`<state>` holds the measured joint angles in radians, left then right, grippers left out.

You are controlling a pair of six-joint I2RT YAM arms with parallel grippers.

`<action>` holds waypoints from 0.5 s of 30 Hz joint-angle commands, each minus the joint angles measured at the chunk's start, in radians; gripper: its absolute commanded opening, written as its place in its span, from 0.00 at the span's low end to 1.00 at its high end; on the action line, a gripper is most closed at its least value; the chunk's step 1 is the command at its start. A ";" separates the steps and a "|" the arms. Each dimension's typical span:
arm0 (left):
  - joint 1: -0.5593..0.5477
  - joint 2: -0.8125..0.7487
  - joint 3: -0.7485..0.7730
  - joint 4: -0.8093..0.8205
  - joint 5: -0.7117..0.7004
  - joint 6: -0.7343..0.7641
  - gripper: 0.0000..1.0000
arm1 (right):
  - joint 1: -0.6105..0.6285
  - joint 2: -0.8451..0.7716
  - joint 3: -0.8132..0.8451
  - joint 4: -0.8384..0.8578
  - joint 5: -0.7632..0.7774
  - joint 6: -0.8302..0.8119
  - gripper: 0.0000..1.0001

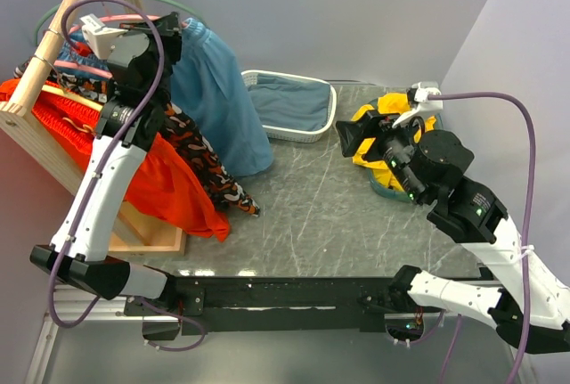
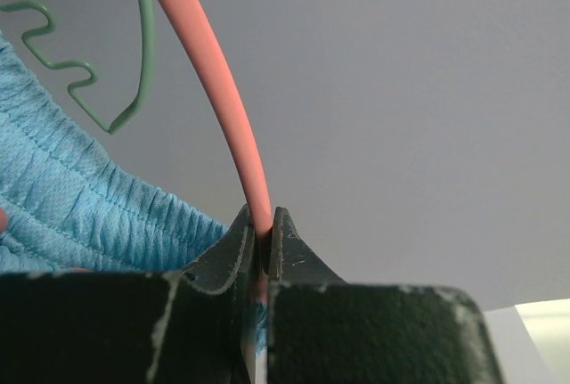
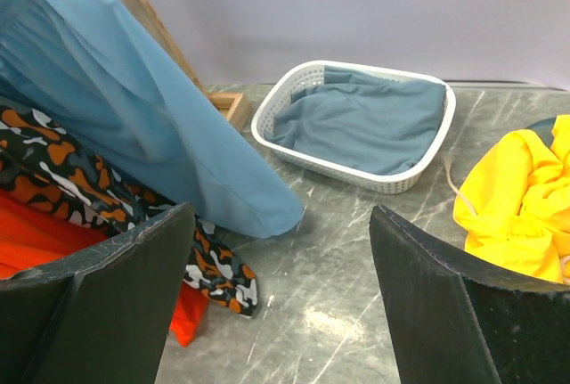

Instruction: Place the shorts on the hanger

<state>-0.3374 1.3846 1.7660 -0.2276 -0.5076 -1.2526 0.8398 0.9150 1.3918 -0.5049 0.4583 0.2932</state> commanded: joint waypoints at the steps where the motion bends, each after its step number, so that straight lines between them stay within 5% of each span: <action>1: 0.031 -0.050 0.001 0.102 0.037 -0.022 0.01 | -0.001 0.013 0.049 0.014 -0.006 -0.019 0.86; 15: 0.109 -0.056 -0.046 0.109 0.087 -0.074 0.01 | -0.004 0.042 0.041 0.020 -0.020 -0.014 0.86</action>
<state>-0.2554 1.3716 1.7222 -0.2089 -0.4389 -1.3025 0.8398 0.9516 1.4029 -0.5053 0.4488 0.2905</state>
